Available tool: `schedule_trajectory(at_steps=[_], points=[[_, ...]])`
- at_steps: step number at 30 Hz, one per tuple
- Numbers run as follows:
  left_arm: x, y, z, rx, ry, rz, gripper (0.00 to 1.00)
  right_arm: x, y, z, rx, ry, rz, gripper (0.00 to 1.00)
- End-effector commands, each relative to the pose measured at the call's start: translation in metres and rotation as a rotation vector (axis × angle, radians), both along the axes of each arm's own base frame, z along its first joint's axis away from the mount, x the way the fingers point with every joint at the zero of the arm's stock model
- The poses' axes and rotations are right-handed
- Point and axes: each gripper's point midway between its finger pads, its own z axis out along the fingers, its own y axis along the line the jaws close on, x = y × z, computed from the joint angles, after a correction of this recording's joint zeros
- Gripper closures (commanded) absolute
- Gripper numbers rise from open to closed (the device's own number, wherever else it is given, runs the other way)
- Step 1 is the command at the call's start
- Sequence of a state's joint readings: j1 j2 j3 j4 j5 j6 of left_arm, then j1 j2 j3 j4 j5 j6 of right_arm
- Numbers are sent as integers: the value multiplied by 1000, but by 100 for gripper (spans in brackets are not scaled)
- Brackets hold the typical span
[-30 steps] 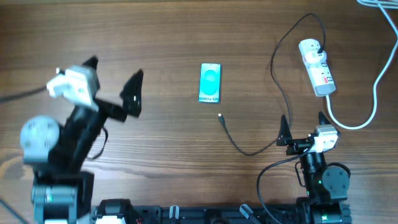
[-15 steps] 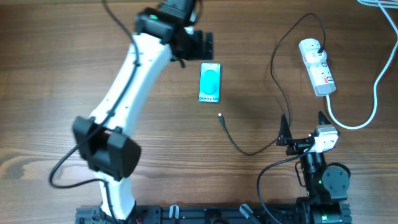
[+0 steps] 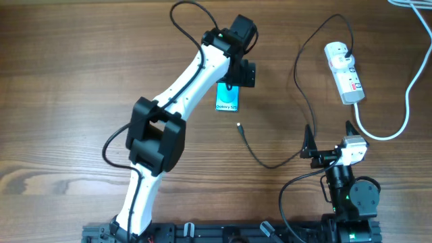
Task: Plug charger to phone and switch on socket
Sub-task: 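Reach the left gripper forward over the Galaxy S25 phone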
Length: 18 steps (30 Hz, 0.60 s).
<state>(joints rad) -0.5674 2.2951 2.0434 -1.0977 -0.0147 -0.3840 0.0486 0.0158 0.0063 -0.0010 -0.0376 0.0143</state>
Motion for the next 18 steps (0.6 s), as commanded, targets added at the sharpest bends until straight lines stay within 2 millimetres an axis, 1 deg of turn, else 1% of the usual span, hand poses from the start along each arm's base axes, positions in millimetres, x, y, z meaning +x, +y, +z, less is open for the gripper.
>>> schedule_trajectory(at_steps=[1,3,6,8,9,10,12,16,18], points=[[7,4,-20,30,11,-23,0,0,1,1,12,-6,5,0],[6,5,-30,41,30,-22,0,0,1,1,13,-6,5,0],[13,0,-30,25,2,-22,0,0,1,1,12,-6,5,0],[16,2,-33,22,-1,-13,0,0,1,1,12,-6,5,0],[16,2,-39,25,6,-12,0,0,1,1,12,-6,5,0],[14,3,-50,36,27,-9,0,0,1,1,12,-6,5,1],[11,4,-60,48,51,-12,0,0,1,1,12,-6,5,0],[10,4,-62,42,56,7,0,0,1,1,13,-6,5,0],[8,5,-66,48,65,7,0,0,1,1,13,-6,5,0]])
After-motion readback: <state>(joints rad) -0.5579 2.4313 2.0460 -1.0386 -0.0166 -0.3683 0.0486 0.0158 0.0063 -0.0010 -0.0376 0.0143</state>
